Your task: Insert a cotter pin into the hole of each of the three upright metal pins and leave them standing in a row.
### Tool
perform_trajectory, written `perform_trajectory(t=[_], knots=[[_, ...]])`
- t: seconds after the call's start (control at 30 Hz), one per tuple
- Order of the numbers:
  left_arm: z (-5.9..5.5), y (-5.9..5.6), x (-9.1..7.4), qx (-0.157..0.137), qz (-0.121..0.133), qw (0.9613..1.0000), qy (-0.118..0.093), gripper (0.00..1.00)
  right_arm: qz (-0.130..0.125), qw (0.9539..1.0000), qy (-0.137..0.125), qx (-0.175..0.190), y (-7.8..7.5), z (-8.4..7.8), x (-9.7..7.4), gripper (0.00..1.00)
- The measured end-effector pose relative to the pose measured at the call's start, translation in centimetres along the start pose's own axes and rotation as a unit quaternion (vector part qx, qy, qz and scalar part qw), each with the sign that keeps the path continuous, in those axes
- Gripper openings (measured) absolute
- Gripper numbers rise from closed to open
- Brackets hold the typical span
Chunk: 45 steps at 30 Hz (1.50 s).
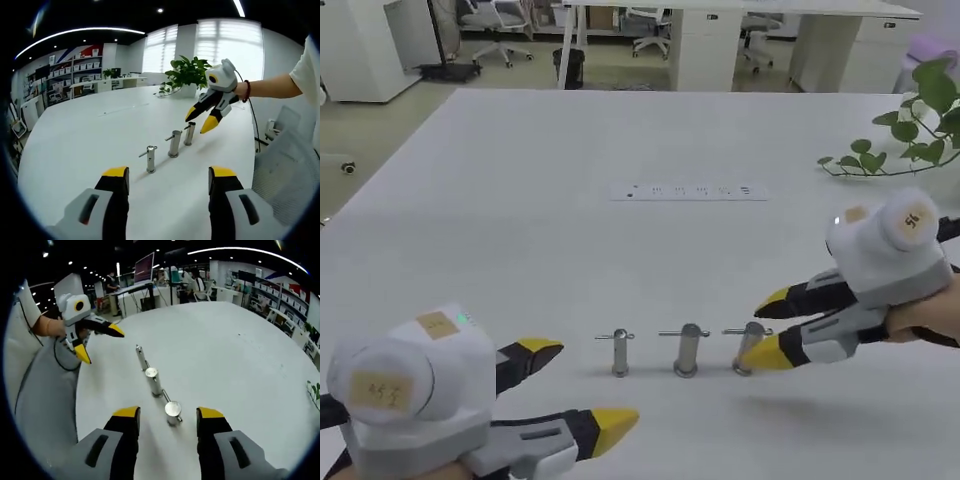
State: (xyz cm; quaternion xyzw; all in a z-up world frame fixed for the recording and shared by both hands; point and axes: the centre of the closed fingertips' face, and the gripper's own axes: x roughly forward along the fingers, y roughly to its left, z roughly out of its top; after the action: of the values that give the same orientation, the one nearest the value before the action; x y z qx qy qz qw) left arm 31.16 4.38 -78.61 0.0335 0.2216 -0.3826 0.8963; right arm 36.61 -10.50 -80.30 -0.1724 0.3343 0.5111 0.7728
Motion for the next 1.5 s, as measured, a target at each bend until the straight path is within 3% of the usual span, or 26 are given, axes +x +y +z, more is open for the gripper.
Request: perform_trajectory(t=[0.13,0.3,0.5,0.57,0.7,0.8,0.9,1.0,1.13,1.3,1.5], knots=[[0.4,0.1,-0.5,-0.002,0.006,1.0,-0.003,0.66,-0.018,0.9998,-0.009,0.005,0.8,0.0,-0.8,0.53],[0.5,0.5,-0.8,-0.014,0.017,0.9997,0.003,0.69,-0.034,0.9971,-0.037,0.057,2.2,-0.1,-1.9,0.6],[0.9,0.8,-1.7,-0.024,0.031,0.9992,-0.004,0.71,-0.056,0.9946,-0.05,0.073,2.9,-0.9,-3.0,0.65],[1.0,0.8,-1.9,-0.023,0.034,0.9991,-0.002,0.73,-0.066,0.9912,-0.062,0.097,3.3,-0.8,-3.3,0.68],[1.1,0.5,-2.2,-0.02,0.039,0.999,0.001,0.74,-0.081,0.9905,-0.056,0.096,4.2,-1.3,-3.4,0.73],[1.0,0.0,-2.5,-0.011,0.038,0.9992,0.007,0.75,-0.089,0.9854,-0.078,0.122,4.7,-1.1,-3.4,0.75],[0.9,-0.3,-2.5,-0.001,0.039,0.9991,0.013,0.75,-0.093,0.985,-0.079,0.123,5.3,-1.2,-3.4,0.78],[0.7,-0.5,-2.6,0.004,0.047,0.9987,0.02,0.74,-0.101,0.9849,-0.071,0.121,5.5,-1.7,-3.5,0.78],[0.5,-0.8,-2.4,0.003,0.054,0.9983,0.024,0.73,-0.105,0.9813,-0.084,0.138,5.7,-1.6,-3.6,0.78],[0.9,-0.8,-2.3,-0.007,0.059,0.9981,0.012,0.73,-0.12,0.9809,-0.079,0.131,5.4,-2.2,-3.9,0.78],[1.0,-0.4,-2.5,-0.005,0.076,0.997,0.008,0.74,-0.133,0.9767,-0.101,0.135,5.1,-2.6,-5.0,0.8]])
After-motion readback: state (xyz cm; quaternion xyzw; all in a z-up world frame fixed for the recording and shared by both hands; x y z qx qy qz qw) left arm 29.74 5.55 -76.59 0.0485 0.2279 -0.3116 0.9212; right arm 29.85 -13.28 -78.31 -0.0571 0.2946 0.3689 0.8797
